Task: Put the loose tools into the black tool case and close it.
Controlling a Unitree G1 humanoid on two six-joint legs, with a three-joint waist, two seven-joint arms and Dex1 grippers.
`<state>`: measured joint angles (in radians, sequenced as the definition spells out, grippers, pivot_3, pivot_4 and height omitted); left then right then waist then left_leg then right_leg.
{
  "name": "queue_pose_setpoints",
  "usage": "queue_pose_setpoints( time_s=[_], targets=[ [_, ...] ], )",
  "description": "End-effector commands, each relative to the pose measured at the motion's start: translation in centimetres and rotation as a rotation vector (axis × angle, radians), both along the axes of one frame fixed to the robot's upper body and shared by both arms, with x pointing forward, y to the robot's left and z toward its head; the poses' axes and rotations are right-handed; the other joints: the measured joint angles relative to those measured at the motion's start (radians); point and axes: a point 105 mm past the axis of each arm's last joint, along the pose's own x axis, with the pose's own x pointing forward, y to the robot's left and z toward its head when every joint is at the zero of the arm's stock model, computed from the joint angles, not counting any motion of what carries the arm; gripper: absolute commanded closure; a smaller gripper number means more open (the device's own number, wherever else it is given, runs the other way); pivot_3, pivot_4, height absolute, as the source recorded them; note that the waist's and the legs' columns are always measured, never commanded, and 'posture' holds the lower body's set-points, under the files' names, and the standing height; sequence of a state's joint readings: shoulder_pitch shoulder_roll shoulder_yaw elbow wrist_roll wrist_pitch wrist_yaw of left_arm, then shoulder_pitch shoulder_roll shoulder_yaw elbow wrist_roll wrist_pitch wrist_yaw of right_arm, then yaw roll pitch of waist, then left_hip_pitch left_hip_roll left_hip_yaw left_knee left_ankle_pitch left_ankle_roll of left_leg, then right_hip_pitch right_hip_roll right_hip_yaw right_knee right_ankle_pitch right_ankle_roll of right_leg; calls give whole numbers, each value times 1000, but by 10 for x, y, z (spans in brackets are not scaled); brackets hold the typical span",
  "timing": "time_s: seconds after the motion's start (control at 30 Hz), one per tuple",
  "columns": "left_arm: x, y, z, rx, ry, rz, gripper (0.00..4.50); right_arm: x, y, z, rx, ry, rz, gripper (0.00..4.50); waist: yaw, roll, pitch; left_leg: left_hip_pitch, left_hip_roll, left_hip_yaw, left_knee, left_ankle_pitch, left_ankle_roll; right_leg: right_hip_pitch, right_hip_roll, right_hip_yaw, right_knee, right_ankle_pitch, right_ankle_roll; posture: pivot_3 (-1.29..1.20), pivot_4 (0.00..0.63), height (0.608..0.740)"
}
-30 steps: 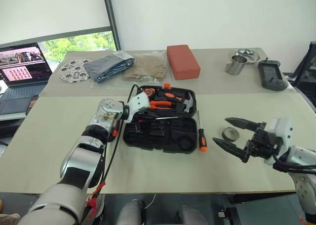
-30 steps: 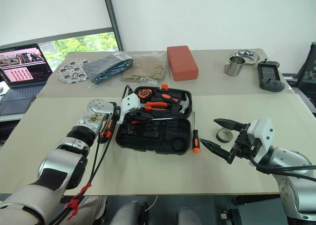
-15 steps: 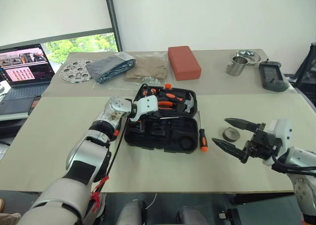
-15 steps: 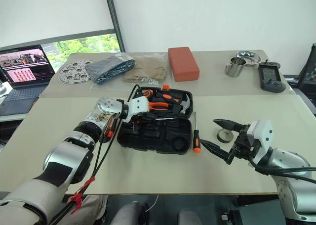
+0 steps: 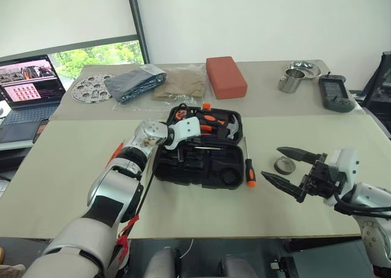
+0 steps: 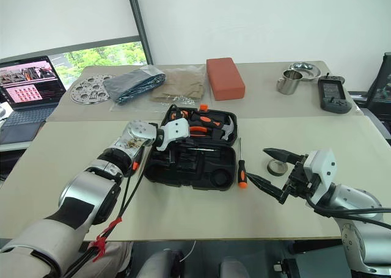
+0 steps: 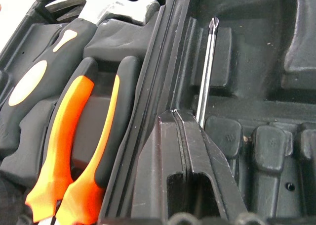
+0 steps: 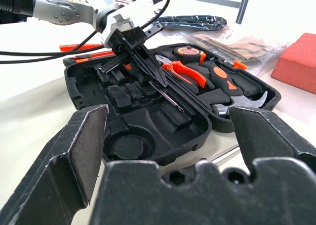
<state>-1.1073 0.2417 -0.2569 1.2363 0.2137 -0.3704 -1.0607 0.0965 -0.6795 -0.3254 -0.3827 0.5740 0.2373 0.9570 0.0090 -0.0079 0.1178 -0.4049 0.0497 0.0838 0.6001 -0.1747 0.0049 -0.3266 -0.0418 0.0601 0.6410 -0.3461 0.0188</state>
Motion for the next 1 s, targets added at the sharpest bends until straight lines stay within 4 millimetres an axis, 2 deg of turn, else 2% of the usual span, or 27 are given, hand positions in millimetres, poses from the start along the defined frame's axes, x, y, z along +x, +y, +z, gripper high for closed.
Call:
queue_pose_setpoints(
  time_s=[0.03, 0.43, 0.87, 1.0],
  targets=[
    [-2, -5, -2, 40, -2, -33, 4467, -3, 2, 9, 0, -55, 9, 0, 1, 0, 0, 0, 0, 0, 0, 0, 0, 0, 0, 0, 0, 0, 0, 0, 150, 740],
    [-5, -4, -13, 70, -28, -45, 4467, -3, 1, 9, 0, -54, 6, 0, 1, 0, 0, 0, 0, 0, 0, 0, 0, 0, 0, 0, 0, 0, 0, 0, 150, 740],
    [-17, 5, -51, 83, -45, -5, 4467, -2, 2, 9, 1, -54, 5, 0, 2, 1, -1, 4, 0, 0, 0, 0, 0, 4, 0, 0, 0, 0, 0, 0, 150, 740],
    [-16, 8, -62, 59, -18, 70, 4467, -2, 2, 9, 1, -57, 6, 0, 2, 1, -3, 7, 0, 0, 0, 0, 0, 8, 0, 0, 0, 0, 0, 0, 150, 740]
  ],
)
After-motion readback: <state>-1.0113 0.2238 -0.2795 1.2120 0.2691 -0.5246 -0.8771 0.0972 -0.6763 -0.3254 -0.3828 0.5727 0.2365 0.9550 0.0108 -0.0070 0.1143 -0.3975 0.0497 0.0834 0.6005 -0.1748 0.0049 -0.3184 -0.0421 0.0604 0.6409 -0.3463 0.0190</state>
